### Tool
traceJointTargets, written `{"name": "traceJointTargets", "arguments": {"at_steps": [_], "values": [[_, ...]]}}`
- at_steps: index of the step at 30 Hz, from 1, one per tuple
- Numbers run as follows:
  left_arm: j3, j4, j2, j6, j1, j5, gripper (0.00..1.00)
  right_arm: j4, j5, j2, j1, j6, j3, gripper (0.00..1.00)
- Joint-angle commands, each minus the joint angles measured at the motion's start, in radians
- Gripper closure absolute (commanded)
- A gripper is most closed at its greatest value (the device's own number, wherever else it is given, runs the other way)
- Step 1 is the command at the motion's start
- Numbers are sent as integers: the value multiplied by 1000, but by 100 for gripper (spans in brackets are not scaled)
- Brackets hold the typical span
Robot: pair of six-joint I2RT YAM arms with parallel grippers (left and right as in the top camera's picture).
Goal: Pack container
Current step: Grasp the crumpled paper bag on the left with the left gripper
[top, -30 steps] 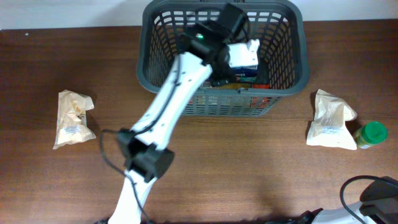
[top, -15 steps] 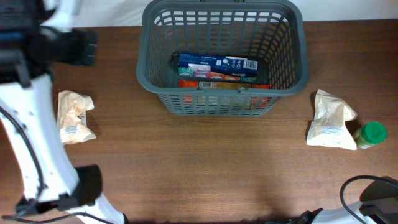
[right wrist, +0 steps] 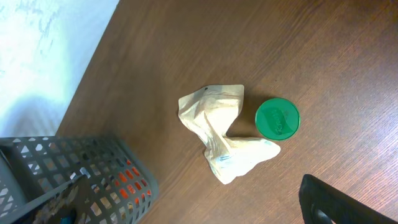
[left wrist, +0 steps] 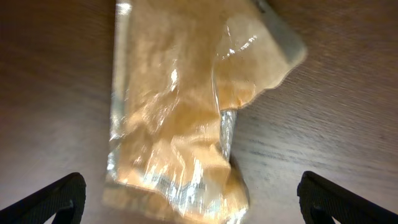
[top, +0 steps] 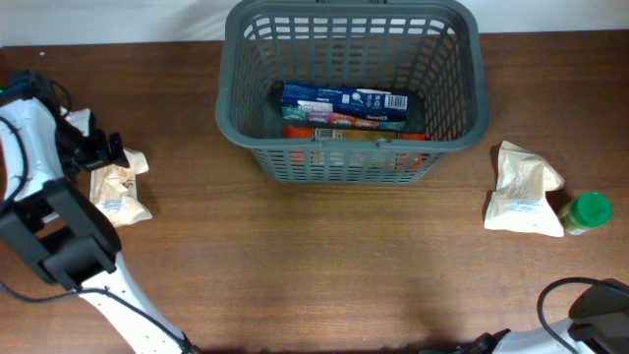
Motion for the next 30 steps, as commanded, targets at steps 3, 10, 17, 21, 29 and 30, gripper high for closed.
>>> {"name": "traceJointTargets", "arguments": {"at_steps": [3,10,17,21,29,30], "values": [[-4,17,103,-10,-2,15,1,0,6,5,-6,-3,4,1],[-4,15,170,-10,-3,16,24,0,6,5,-6,-3,4,1],[66,-66,169,-10,-5,137,98,0,6,5,-6,-3,4,1],[232,-173,169,-9,-18,180,98,0,6,5,-6,-3,4,1],[797,-327,113,-2,-137,167,98,0,6,5,-6,-3,4,1],[849,-326,97,-1,-156,158,98,0,6,5,-6,-3,4,1]]}}
